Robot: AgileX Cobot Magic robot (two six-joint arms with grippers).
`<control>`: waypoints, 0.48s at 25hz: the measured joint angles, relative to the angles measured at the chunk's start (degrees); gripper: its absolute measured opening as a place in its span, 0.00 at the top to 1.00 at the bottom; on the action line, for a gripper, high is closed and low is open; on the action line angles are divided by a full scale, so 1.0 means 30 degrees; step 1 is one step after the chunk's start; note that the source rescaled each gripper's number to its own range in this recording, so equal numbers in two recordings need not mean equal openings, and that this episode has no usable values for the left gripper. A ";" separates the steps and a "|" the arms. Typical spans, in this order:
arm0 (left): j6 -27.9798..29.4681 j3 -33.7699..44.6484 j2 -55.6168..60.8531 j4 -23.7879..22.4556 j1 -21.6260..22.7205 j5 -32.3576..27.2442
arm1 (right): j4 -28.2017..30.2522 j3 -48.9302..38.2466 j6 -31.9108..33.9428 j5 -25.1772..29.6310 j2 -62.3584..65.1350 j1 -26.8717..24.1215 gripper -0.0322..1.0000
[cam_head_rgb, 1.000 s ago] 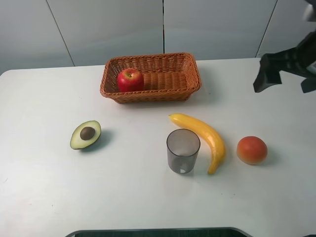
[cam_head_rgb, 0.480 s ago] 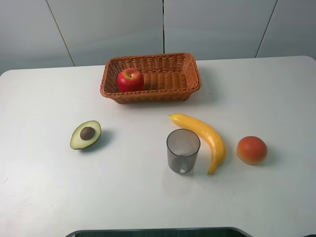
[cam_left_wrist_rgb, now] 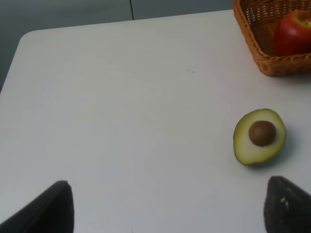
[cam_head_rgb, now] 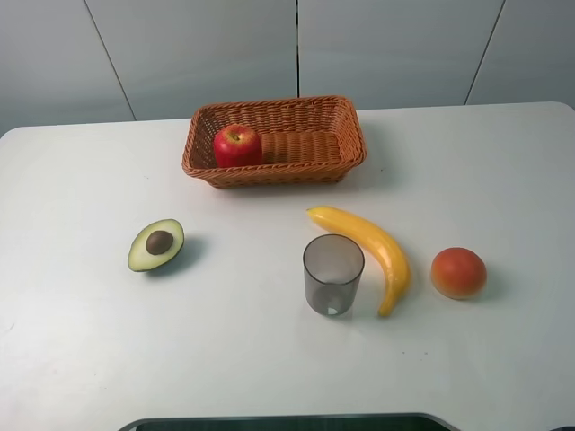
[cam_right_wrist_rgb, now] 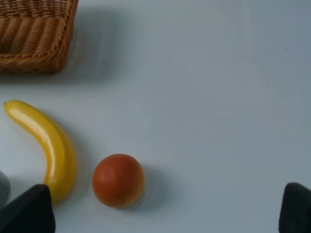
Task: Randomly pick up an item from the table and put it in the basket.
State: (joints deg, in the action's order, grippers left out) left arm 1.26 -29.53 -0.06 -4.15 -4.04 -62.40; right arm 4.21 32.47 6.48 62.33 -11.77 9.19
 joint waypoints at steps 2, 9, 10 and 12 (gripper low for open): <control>0.0000 0.0000 0.0000 0.0000 0.0000 0.0000 | -0.0049 -0.0596 -0.0341 0.0000 0.1242 0.0000 0.00; 0.0000 0.0000 0.0000 0.0000 0.0000 0.0000 | -0.0962 -0.1010 -0.1852 0.0091 0.3887 0.0000 0.00; 0.0000 0.0000 0.0000 0.0000 0.0000 0.0000 | -0.1161 -0.1010 -0.1946 0.0126 0.3887 0.0000 0.00; 0.0000 0.0000 0.0000 0.0000 0.0000 0.0000 | -0.1582 -0.1010 -0.2161 0.0126 0.3935 0.0000 0.00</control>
State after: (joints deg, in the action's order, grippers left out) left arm 1.26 -29.53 -0.06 -4.15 -4.04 -62.40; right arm -0.54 29.44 0.00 62.71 0.03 9.19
